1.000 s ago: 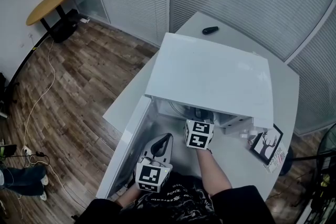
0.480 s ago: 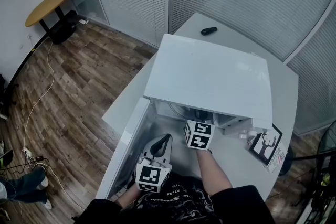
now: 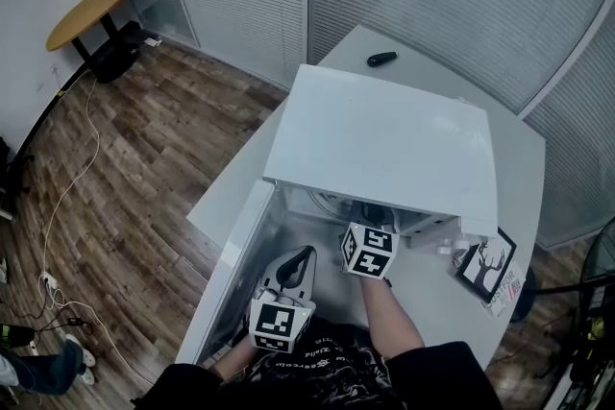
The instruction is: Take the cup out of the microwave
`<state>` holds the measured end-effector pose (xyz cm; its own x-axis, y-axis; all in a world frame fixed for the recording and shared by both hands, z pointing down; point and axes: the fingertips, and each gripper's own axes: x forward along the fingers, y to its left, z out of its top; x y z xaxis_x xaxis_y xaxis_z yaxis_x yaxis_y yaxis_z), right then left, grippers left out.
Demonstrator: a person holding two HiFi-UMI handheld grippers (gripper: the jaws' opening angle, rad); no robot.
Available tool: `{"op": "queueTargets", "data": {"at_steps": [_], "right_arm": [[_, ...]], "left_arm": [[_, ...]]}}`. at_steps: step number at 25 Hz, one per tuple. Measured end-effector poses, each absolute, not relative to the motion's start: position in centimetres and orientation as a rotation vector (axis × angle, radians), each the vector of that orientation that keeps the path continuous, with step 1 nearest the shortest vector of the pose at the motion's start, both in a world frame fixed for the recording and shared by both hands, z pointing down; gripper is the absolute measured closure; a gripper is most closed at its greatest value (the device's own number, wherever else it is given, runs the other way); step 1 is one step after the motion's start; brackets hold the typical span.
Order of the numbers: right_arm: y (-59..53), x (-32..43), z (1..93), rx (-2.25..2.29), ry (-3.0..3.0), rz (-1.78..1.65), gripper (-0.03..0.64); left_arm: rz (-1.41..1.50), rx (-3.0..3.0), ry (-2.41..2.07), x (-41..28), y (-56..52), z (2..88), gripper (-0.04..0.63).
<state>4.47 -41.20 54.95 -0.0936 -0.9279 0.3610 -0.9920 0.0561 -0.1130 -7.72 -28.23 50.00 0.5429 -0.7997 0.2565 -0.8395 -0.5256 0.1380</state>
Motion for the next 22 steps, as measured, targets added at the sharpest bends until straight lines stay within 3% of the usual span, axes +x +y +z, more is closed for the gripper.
{"op": "queueTargets", "data": {"at_steps": [22], "right_arm": [[-38.8, 5.9, 53.7, 1.961, -2.182, 0.475, 0.577]], "left_arm": [[0.22, 2.568, -1.364, -6.8, -27.4, 49.6, 0.589]]}}
